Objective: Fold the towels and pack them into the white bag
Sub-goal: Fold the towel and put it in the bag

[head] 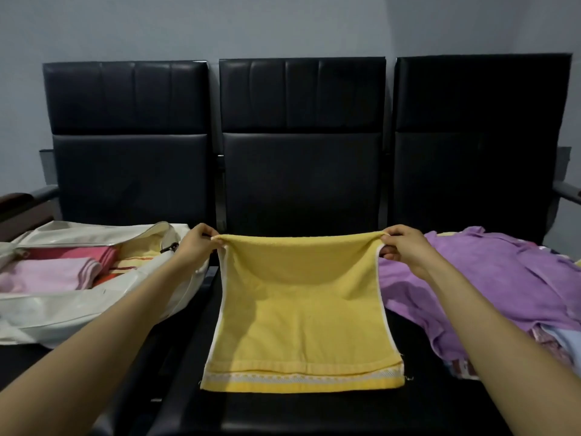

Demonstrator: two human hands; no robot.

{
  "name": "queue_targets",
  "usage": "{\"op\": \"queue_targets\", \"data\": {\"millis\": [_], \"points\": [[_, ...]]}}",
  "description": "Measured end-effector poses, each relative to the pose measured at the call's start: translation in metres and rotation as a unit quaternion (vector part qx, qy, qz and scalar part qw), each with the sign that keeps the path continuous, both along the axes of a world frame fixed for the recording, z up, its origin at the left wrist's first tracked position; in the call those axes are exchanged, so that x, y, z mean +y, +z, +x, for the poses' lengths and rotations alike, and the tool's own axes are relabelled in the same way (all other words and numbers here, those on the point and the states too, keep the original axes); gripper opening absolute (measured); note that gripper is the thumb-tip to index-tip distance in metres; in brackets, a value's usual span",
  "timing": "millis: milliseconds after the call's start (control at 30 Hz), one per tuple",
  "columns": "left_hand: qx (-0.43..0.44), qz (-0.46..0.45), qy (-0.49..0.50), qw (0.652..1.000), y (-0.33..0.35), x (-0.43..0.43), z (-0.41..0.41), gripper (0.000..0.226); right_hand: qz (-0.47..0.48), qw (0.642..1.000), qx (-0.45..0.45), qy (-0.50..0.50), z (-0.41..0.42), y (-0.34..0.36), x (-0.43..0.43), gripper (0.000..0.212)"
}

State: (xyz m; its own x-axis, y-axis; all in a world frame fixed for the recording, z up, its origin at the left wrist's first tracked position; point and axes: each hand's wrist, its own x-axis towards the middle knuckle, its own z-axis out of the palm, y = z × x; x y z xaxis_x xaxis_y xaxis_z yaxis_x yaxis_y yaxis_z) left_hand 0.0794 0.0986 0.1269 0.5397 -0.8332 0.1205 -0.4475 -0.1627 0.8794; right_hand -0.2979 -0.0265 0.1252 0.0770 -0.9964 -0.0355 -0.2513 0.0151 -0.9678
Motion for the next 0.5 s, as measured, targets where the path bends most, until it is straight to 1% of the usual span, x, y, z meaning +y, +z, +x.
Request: {"op": "queue_targets", "data": {"millis": [133, 233, 300, 400, 500], "points": [[-0.044, -0.032, 0.014, 0.998, 0.017, 0.029, -0.011, 0.008, 0.031, 0.999, -0.006, 0.014, -0.011, 0.016, 0.02, 0.011], [-0.035, -0.066, 0.014, 0.997, 0.031, 0.052, -0.023, 0.008, 0.074, 0.997, -0.021, 0.033, -0.021, 0.029, 0.041, 0.02], [0.018, -0.088, 0.013, 0.996, 0.039, 0.066, -0.028, 0.009, 0.081, 0.996, -0.028, 0.027, -0.028, 0.035, 0.053, 0.028], [0.113, -0.106, -0.01, 0.988, 0.051, 0.086, -0.036, 0.014, 0.065, 0.996, -0.063, 0.015, -0.034, 0.046, 0.074, 0.033], [0.173, -0.139, -0.042, 0.974, 0.067, 0.103, -0.047, 0.01, 0.035, 0.993, -0.116, 0.013, -0.037, 0.064, 0.096, 0.025]]}}
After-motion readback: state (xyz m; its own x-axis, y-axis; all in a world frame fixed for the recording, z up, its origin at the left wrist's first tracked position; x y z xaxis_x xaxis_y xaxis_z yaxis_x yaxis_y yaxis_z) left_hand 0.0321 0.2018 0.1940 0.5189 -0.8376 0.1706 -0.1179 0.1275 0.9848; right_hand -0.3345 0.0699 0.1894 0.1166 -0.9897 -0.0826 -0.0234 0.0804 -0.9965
